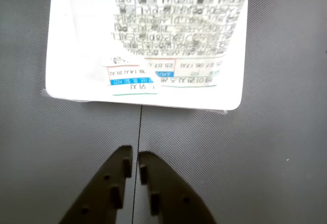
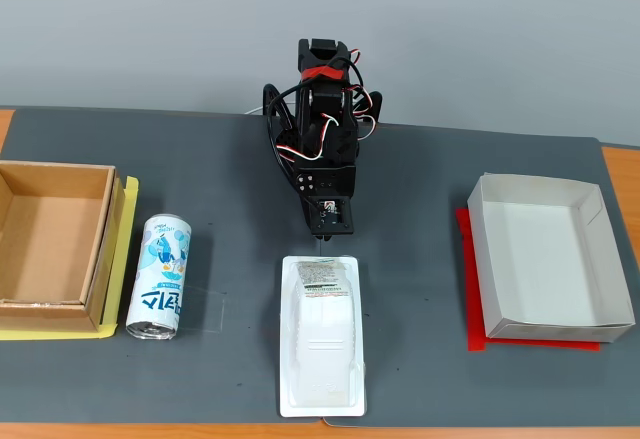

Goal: Pick the can and put it in the brown box

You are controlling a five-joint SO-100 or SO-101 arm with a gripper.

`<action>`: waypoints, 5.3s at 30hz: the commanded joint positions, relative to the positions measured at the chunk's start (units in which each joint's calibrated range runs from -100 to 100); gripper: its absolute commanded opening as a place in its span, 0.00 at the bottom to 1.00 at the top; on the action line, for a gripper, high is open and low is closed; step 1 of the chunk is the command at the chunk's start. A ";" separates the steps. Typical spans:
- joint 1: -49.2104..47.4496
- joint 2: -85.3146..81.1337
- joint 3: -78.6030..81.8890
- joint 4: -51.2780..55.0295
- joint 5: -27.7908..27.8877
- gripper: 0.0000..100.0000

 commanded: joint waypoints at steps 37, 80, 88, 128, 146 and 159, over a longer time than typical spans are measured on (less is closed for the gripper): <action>0.45 24.06 -33.84 -0.33 0.38 0.01; 33.91 86.66 -81.26 -6.66 24.15 0.39; 33.51 91.06 -81.35 -6.83 23.89 0.49; 32.70 111.40 -84.70 -13.68 19.04 0.49; 32.45 115.88 -84.34 -18.80 19.04 0.49; 32.45 115.88 -82.98 -18.89 19.09 0.20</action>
